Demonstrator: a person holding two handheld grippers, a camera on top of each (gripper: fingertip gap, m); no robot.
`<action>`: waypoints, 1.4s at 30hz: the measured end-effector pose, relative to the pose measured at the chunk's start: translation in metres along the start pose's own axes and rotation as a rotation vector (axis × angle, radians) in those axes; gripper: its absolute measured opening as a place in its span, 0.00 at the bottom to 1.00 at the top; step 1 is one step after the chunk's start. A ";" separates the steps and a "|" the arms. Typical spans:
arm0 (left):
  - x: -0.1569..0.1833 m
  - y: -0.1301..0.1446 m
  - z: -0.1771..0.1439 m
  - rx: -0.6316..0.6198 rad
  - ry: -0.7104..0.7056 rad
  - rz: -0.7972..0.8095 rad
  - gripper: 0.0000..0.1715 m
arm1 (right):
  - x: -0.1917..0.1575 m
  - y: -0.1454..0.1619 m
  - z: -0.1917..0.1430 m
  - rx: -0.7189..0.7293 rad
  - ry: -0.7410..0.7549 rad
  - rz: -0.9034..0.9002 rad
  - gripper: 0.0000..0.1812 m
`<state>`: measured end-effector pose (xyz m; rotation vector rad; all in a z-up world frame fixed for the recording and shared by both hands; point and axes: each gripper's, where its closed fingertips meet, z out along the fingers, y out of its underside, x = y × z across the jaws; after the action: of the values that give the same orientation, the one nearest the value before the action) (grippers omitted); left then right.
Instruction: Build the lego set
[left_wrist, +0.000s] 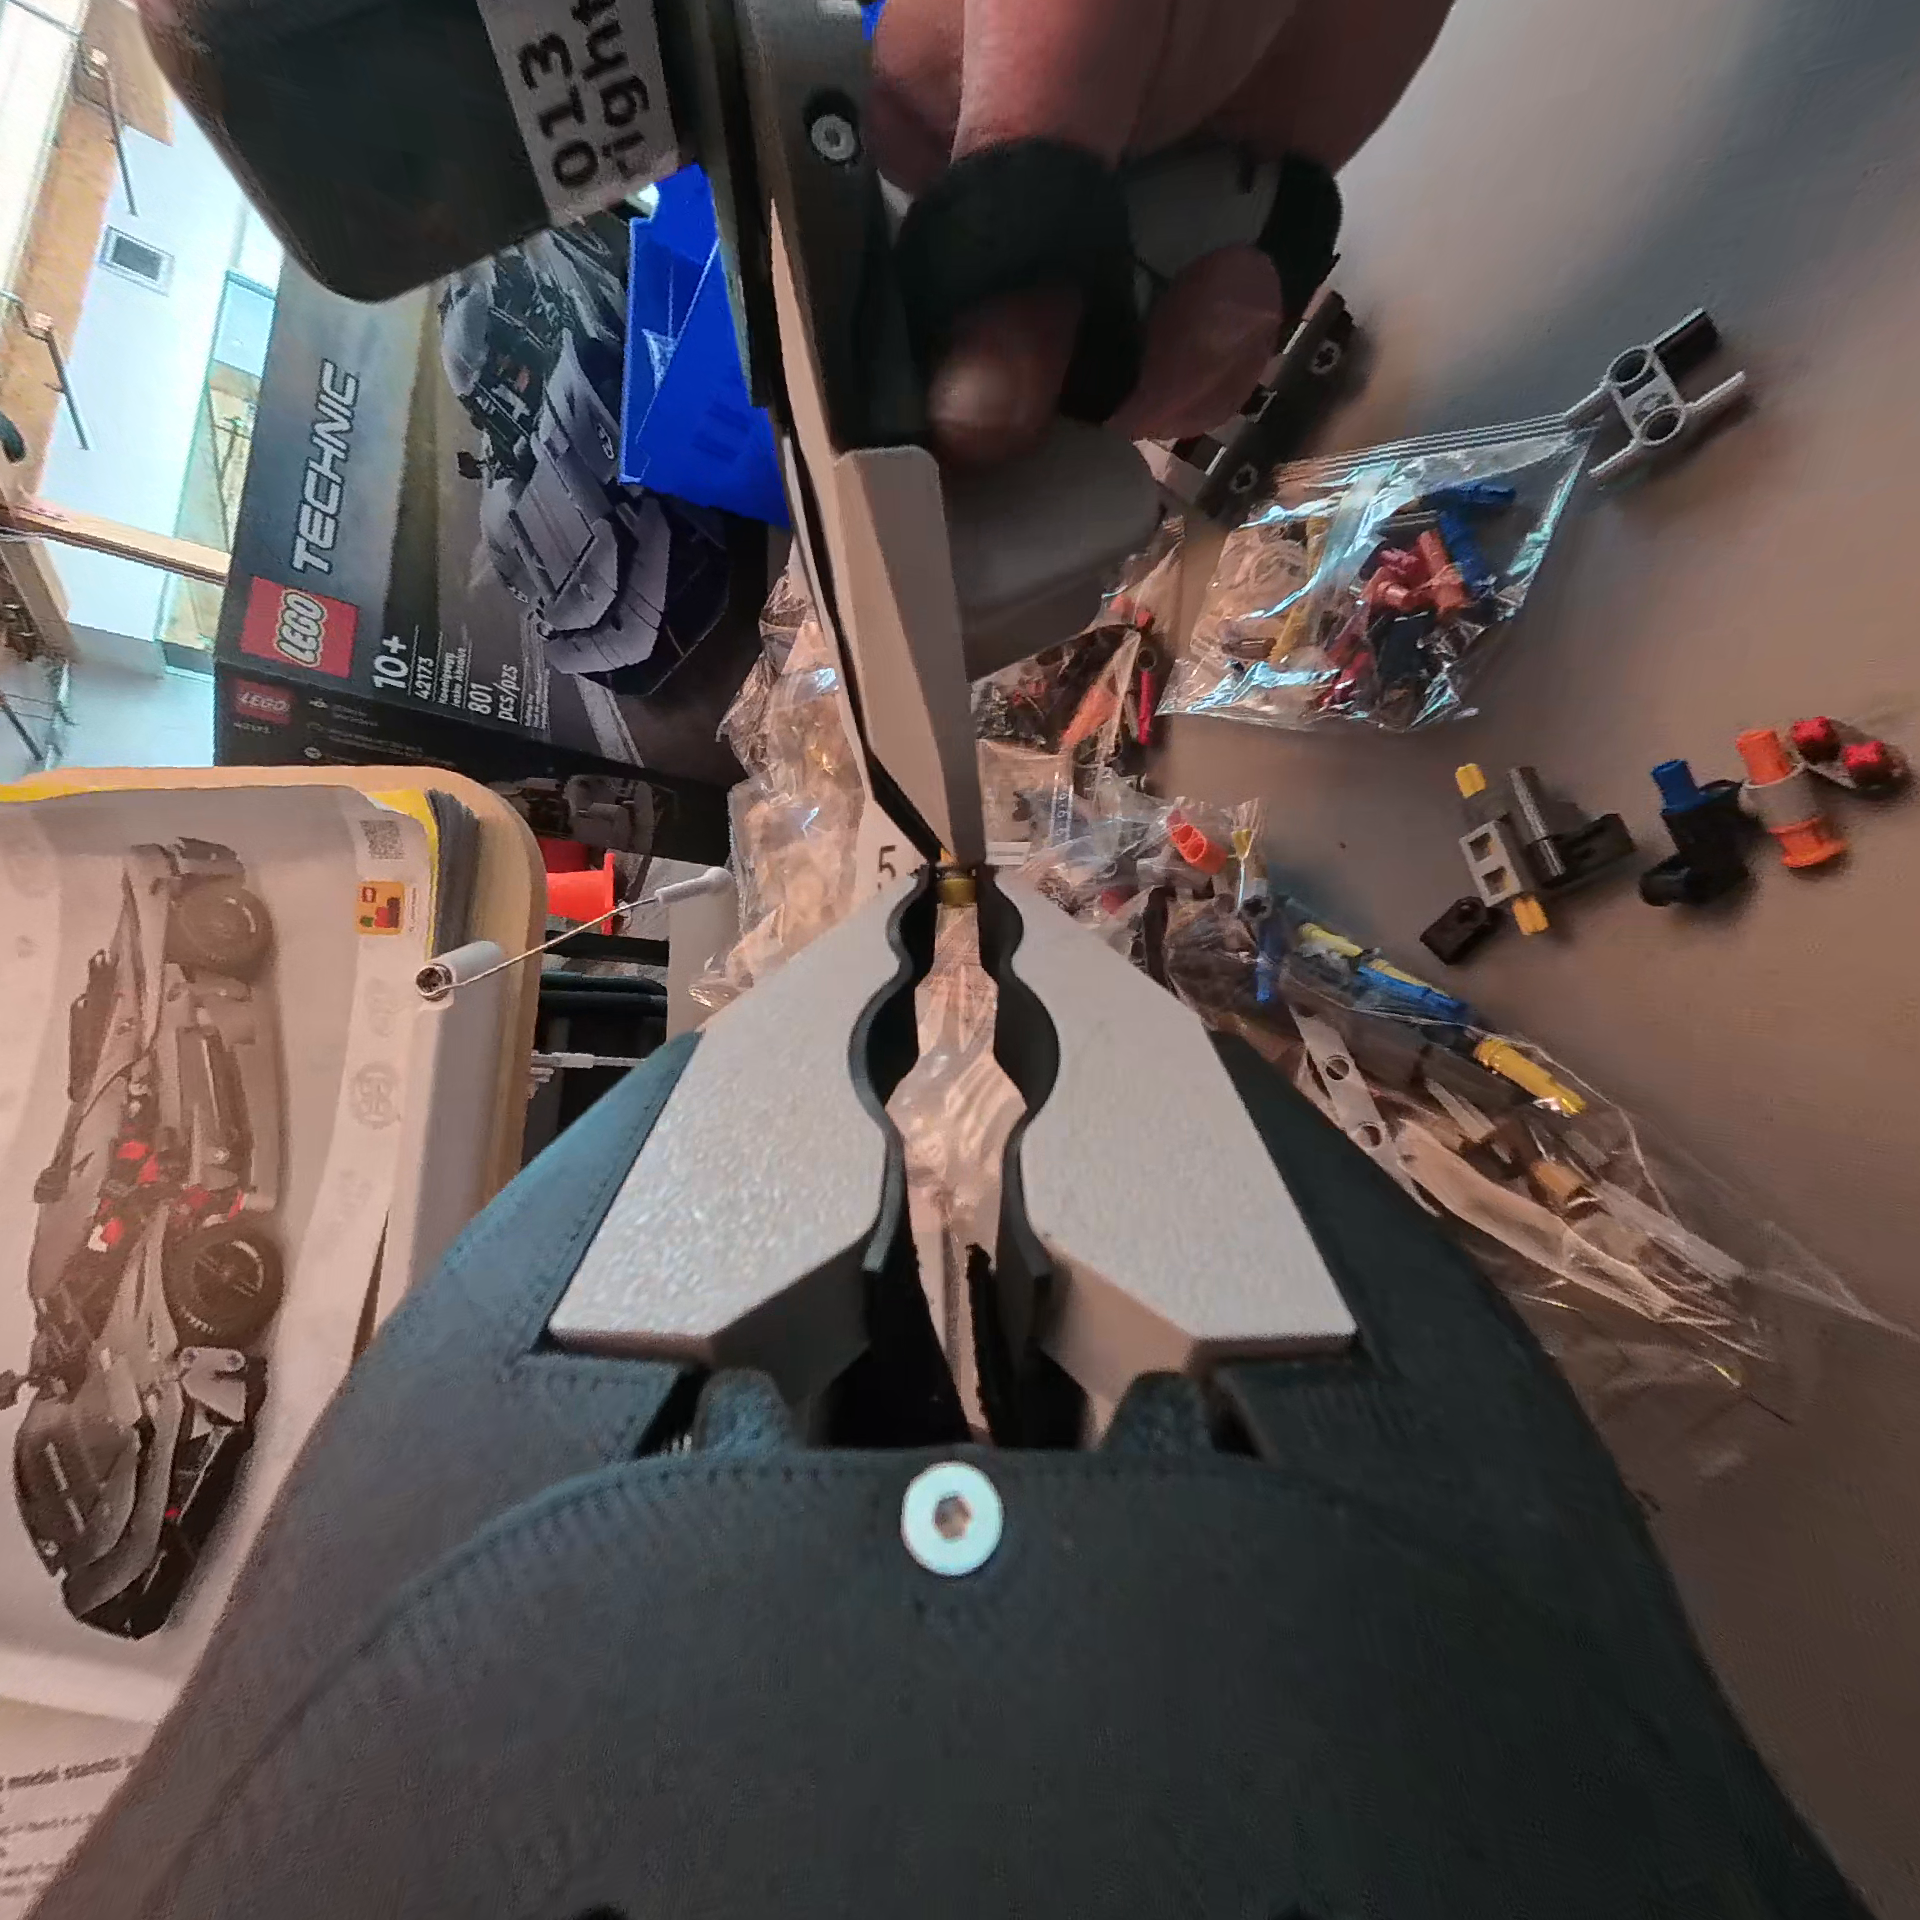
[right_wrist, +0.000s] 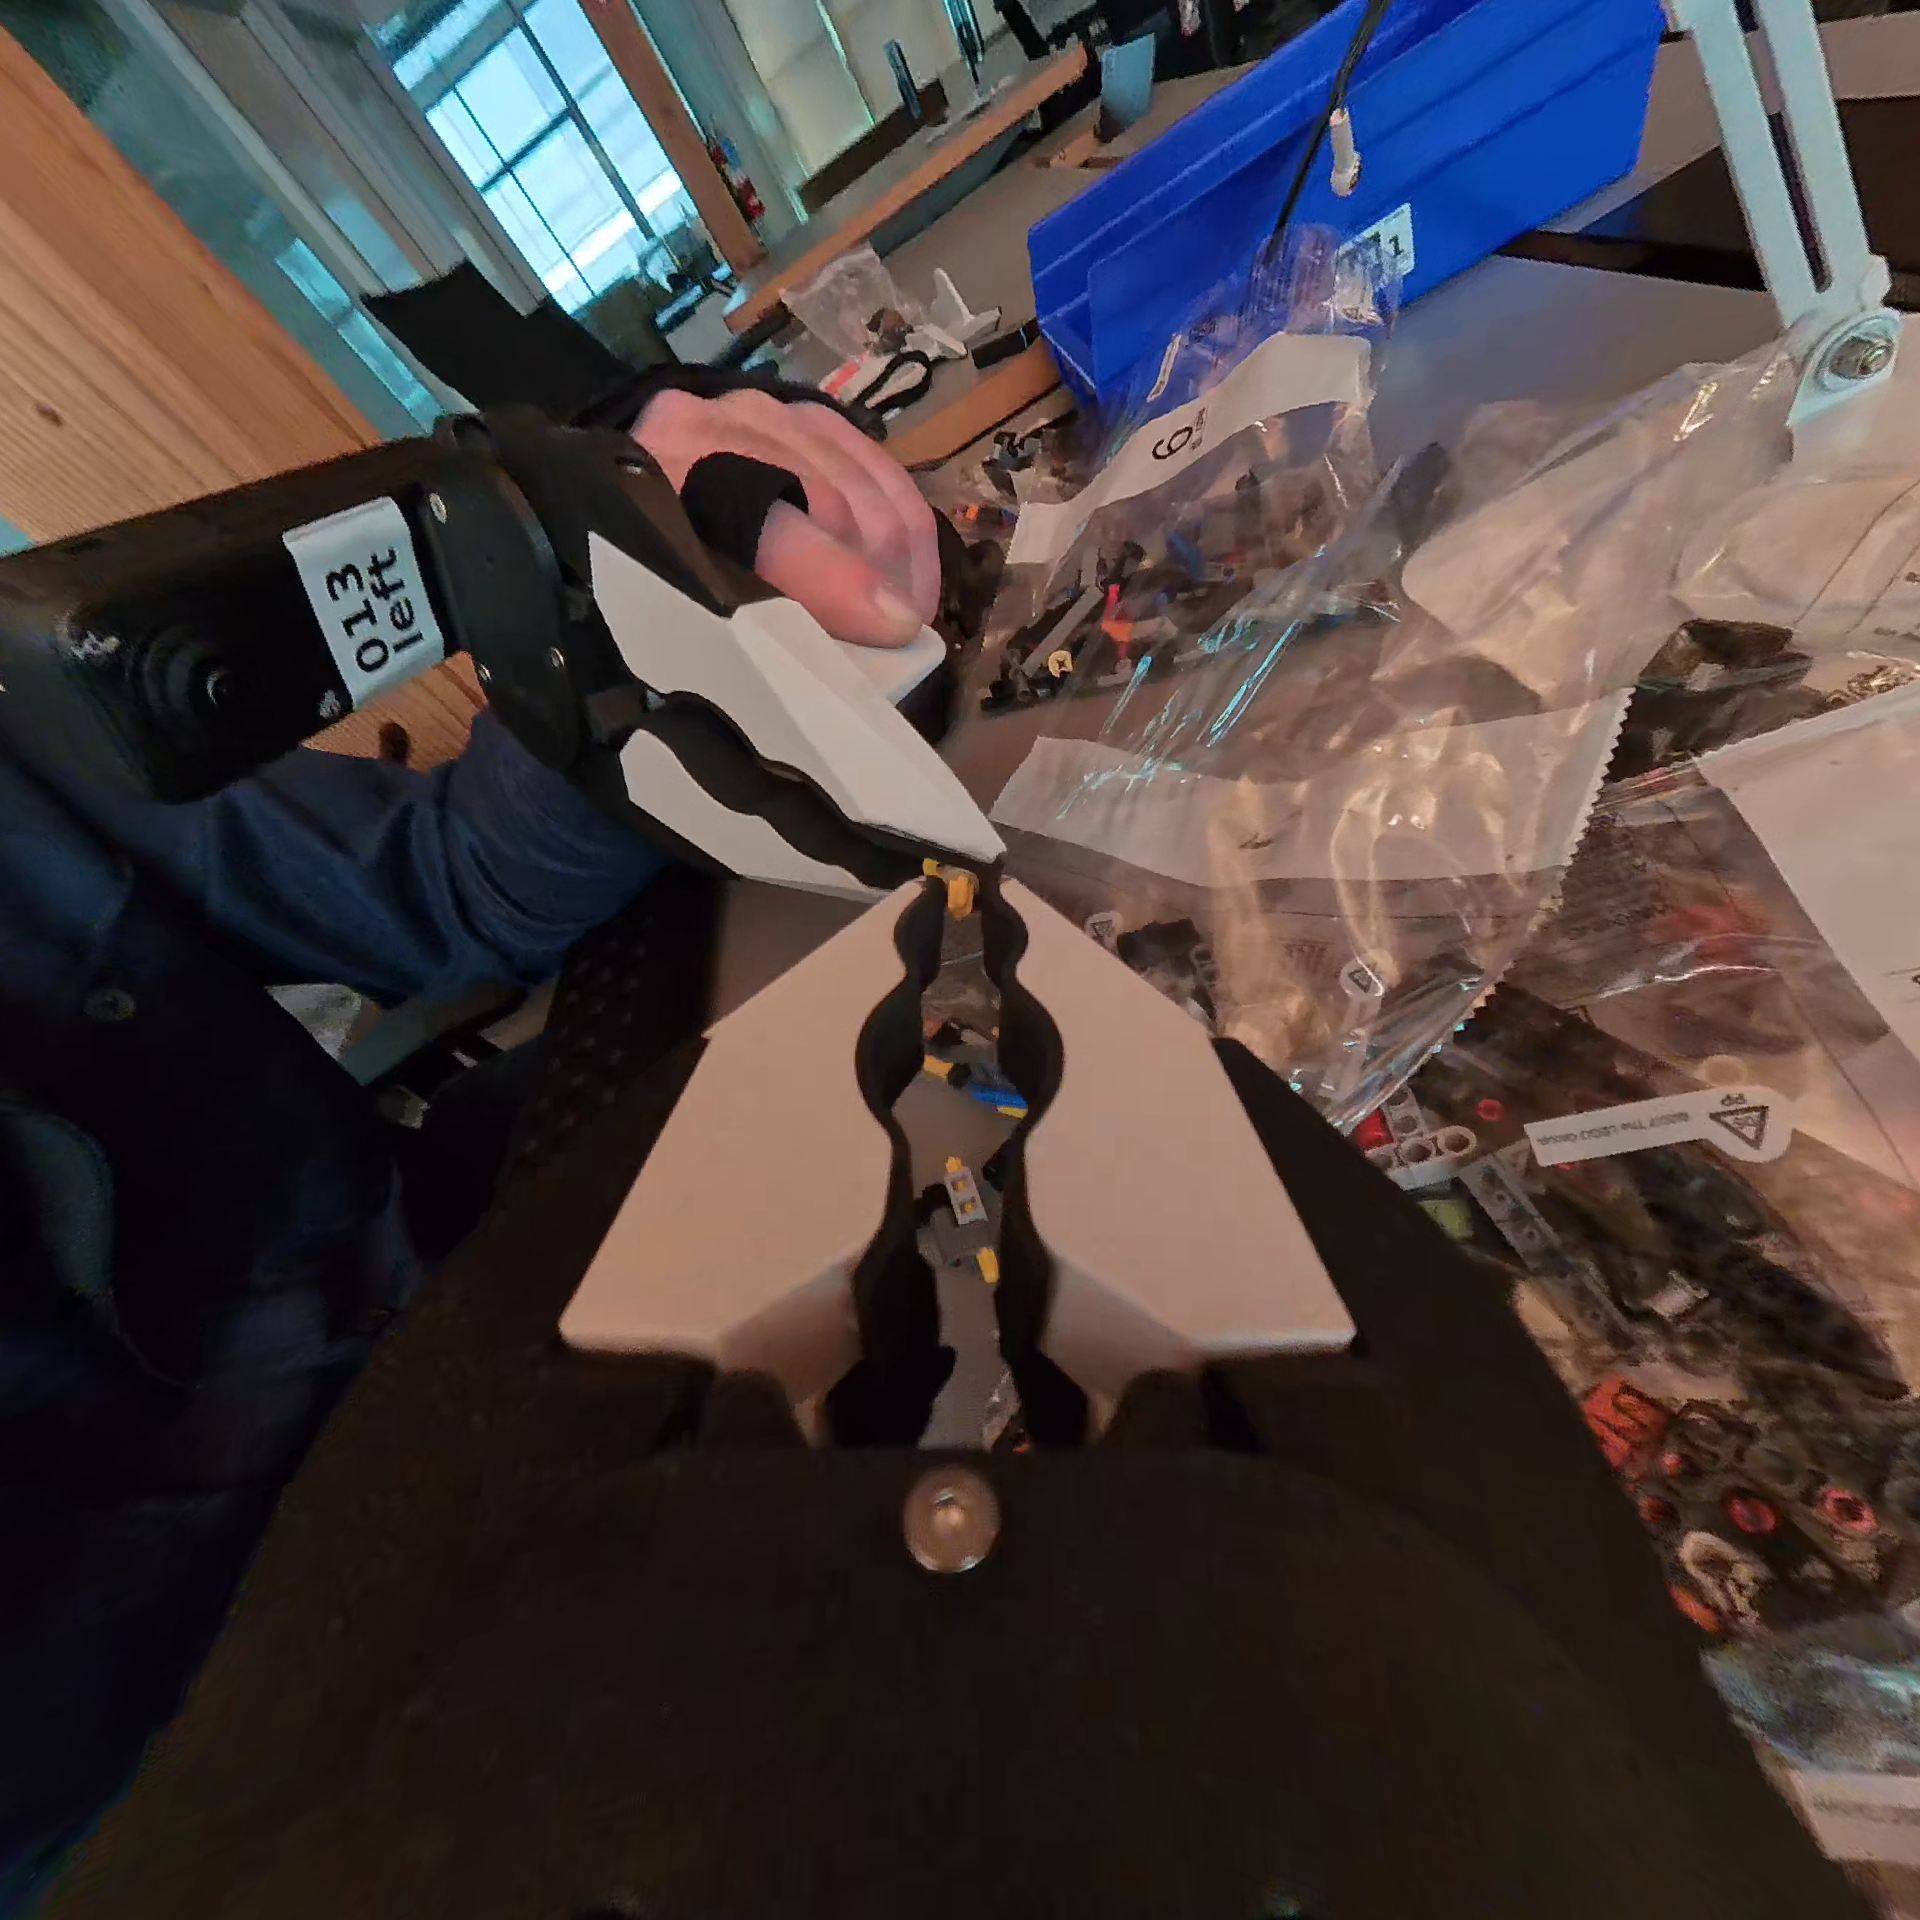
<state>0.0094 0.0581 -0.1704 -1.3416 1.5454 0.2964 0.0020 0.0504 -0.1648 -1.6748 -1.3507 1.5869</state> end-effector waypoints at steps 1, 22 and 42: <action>0.000 -0.001 0.000 -0.001 -0.003 0.004 0.03 | 0.000 -0.001 0.000 0.006 -0.006 0.013 0.04; -0.007 -0.010 -0.004 0.044 -0.035 0.002 0.04 | -0.009 -0.007 -0.008 -0.017 0.049 -0.102 0.02; -0.011 -0.007 -0.004 0.027 -0.073 0.011 0.03 | -0.005 -0.011 -0.008 0.056 0.015 -0.037 0.02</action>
<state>0.0119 0.0590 -0.1566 -1.2879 1.4914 0.3278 0.0061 0.0529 -0.1510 -1.6168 -1.3102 1.5736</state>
